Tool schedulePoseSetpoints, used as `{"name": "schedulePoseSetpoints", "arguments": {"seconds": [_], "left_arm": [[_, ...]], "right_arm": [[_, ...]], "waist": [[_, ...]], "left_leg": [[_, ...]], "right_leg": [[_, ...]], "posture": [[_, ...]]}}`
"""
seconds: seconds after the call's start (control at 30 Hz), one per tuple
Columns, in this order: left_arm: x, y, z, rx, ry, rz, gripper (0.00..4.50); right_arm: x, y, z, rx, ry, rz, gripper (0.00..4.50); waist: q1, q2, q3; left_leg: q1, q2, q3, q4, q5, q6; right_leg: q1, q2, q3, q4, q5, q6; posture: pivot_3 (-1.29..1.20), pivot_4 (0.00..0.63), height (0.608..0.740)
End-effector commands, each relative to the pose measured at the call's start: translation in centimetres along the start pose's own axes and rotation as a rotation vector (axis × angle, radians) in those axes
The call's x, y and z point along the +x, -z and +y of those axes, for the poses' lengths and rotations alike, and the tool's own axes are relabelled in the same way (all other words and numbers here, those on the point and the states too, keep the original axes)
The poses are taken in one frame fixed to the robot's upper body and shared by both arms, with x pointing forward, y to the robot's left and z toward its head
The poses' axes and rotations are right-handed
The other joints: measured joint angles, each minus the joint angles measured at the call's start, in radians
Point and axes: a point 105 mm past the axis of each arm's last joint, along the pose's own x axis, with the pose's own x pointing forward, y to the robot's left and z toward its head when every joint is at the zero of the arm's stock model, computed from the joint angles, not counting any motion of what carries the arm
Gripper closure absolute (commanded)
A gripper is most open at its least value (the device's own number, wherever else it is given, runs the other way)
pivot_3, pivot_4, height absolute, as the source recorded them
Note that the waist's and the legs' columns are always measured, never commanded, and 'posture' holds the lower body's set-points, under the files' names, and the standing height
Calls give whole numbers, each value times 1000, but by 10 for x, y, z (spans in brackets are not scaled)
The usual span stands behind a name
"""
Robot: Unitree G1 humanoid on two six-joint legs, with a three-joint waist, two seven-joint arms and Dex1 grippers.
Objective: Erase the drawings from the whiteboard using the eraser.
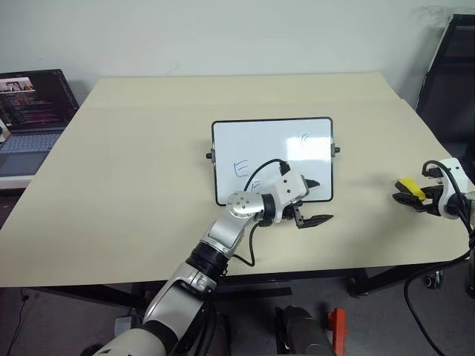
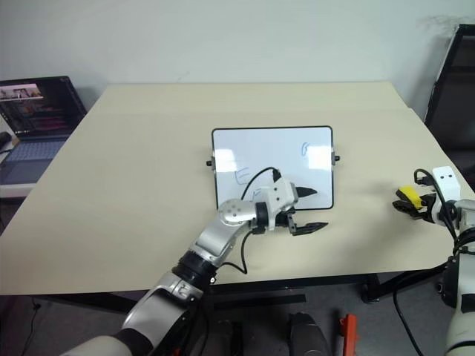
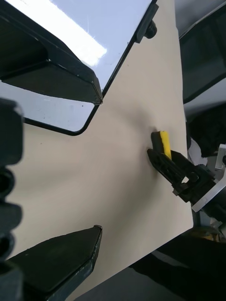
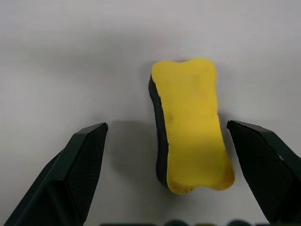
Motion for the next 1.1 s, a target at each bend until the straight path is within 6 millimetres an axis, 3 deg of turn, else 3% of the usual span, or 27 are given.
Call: {"name": "schedulePoseSetpoints", "arguments": {"seconds": [0.03, 0.3, 0.57, 0.77, 0.97, 1.1], "left_arm": [[1, -13, -3, 46, 12, -31, 0], [3, -12, -5, 43, 18, -27, 0], [2, -11, -7, 37, 17, -22, 0], [-1, -10, -2, 51, 2, -17, 0], [-28, -19, 27, 89, -101, -18, 0], [-59, -29, 40, 119, -154, -12, 0]], "right_arm": [[-3, -6, -3, 16, 4, -38, 623], [-3, -11, -2, 12, 2, -52, 3314], [-4, -15, -2, 9, -1, -70, 3377], [-7, -30, 4, -2, -62, -140, 3377], [-22, -68, 17, -93, -162, -278, 3377], [-27, -72, 46, -163, -249, -306, 3378]], "waist": [[0, 0, 0], [0, 0, 0], [0, 0, 0], [0, 0, 0], [-3, 0, 0], [3, 0, 0]], "left_leg": [[0, 0, 0, 0, 0, 0], [0, 0, 0, 0, 0, 0], [0, 0, 0, 0, 0, 0], [0, 0, 0, 0, 0, 0], [0, 0, 0, 0, 0, 0], [-1, 1, -2, 0, 0, 0]], "right_leg": [[0, 0, 0, 0, 0, 0], [0, 0, 0, 0, 0, 0], [0, 0, 0, 0, 0, 0], [0, 0, 0, 0, 0, 0], [0, 0, 0, 1, 0, 0], [0, 0, -1, 1, 0, 1]], "posture": [[0, 150, 740], [0, 150, 740], [0, 150, 740], [0, 150, 740], [0, 150, 740], [0, 150, 740]]}}
